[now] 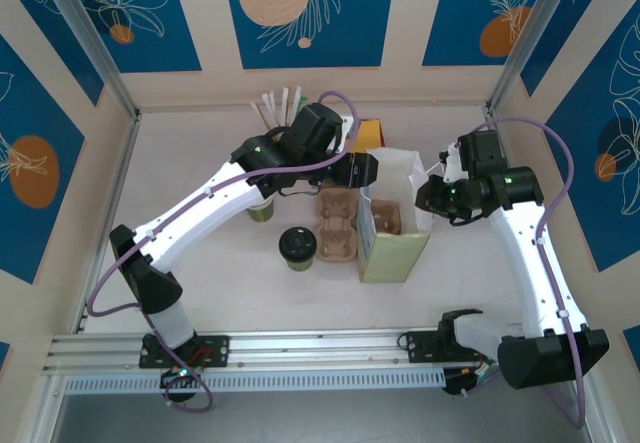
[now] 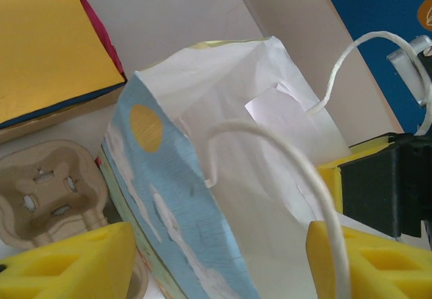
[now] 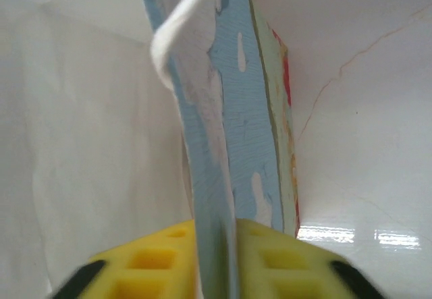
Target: Pack the takeout coffee
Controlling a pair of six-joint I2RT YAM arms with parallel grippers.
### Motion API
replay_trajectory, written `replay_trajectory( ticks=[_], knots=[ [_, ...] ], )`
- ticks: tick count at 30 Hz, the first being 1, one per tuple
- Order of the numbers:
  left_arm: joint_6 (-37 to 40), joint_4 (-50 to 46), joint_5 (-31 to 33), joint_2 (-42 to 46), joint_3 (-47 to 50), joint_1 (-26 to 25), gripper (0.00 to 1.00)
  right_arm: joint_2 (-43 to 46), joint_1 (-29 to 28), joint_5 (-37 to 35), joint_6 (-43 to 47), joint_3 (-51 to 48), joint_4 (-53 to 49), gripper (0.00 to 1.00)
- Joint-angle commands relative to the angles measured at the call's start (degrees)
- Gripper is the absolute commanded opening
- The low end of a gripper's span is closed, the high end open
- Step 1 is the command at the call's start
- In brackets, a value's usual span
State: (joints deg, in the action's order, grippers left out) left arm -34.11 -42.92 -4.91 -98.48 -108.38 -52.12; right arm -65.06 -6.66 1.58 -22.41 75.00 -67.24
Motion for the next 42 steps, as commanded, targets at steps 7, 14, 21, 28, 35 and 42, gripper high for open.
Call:
replay_trajectory(
  ticks=[7, 14, 21, 28, 35, 42],
  knots=[
    [0.6, -1.5, -0.6, 0.6, -1.4, -0.7, 0.71, 0.6, -0.5, -1.6, 0.0, 6.4, -3.2, 0.41],
    [1.1, -2.3, 0.3, 1.5, -1.5, -0.7, 0.78, -0.7, -1.4, -2.4, -1.0, 9.8, -4.7, 0.43],
    [1.7, -3.3, 1.5, 2.6, -1.6, -0.7, 0.8, -1.4, -3.4, -5.6, -1.7, 14.7, -6.8, 0.46],
    [2.0, -3.8, 2.3, 3.1, -1.7, -0.7, 0.82, -2.2, -5.9, -10.2, -2.4, 20.3, -9.5, 0.46],
    [1.9, -3.7, 2.2, 2.8, -1.8, -0.7, 0.83, -5.0, -9.5, -13.0, -2.4, 26.9, -12.3, 0.46],
    [1.7, -3.8, 2.2, 2.6, -1.8, -0.7, 0.83, -6.7, -12.5, -14.9, -2.4, 29.7, -13.1, 0.46]
  ],
)
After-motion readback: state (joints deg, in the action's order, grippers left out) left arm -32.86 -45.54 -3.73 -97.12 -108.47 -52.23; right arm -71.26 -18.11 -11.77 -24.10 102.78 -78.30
